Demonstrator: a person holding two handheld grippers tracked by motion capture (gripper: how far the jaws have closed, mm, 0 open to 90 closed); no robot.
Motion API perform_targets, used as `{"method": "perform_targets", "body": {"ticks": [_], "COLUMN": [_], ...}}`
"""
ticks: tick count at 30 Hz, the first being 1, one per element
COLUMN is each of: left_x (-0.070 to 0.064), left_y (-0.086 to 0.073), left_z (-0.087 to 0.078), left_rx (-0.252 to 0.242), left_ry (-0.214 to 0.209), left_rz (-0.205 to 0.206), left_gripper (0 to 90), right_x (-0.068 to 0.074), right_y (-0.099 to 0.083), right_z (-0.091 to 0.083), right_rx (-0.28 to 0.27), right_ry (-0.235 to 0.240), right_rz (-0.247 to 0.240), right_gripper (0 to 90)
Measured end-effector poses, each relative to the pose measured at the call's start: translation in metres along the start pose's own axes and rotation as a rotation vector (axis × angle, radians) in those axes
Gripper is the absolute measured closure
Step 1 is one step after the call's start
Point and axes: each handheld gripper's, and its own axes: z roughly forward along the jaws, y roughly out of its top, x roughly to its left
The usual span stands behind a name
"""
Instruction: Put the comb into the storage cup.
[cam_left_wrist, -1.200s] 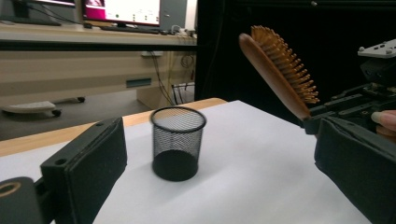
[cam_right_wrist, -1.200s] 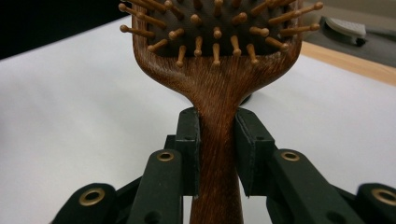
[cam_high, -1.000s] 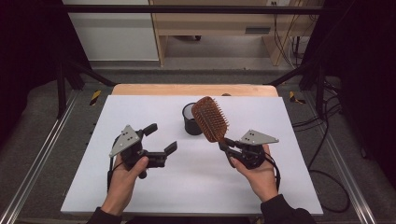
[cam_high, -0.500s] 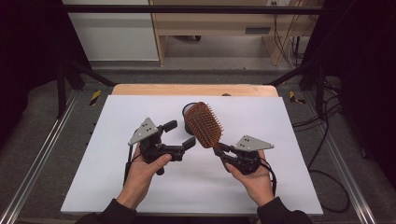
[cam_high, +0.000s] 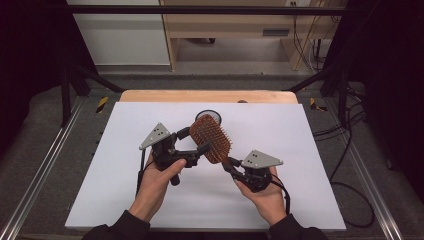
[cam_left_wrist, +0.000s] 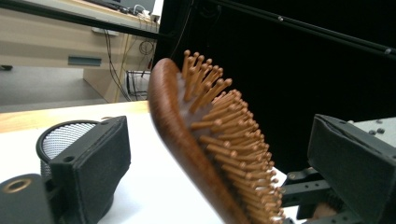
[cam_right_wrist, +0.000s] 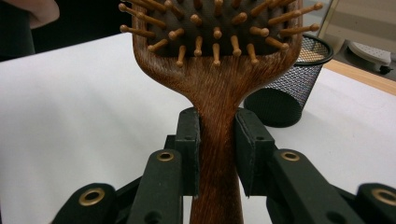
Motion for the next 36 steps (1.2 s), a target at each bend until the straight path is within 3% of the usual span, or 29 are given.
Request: {"method": "perform_targets", "body": {"ticks": [6,14,20,23,27,36], "left_x": [0.003,0.008,0.008,0.009,0.007,0.004], "left_y": [-0.001,-0.002,-0.003,-0.002,0.000,0.003], "left_z": [0.004,0.009,0.013,0.012,0.013,0.012], "left_rx": [-0.002,-0.008,0.008,0.009,0.005,0.014], "left_ry": [-0.002,-0.011,0.005,0.002,0.014,0.019], "left_rz": [-0.061,-0.128,-0.136,-0.167,-0.178,-0.226], "left_gripper": [11.7,27.8,35.9,38.9,42.2,49.9], "right_x": [0.003,0.006,0.007,0.008,0.008,0.011], "right_y": [0.000,0.000,0.001,0.001,0.000,-0.001], "right_z": [0.002,0.004,0.005,0.005,0.006,0.008], "right_rx": [0.001,0.002,0.001,-0.004,-0.009,-0.002], "right_ry": [-0.003,-0.007,-0.011,-0.014,-0.005,-0.033], "right_rz": [-0.013,-0.027,-0.028,-0.026,-0.006,-0.020], "right_gripper": [72.8,72.8,72.8,72.7,72.7,72.6]}}
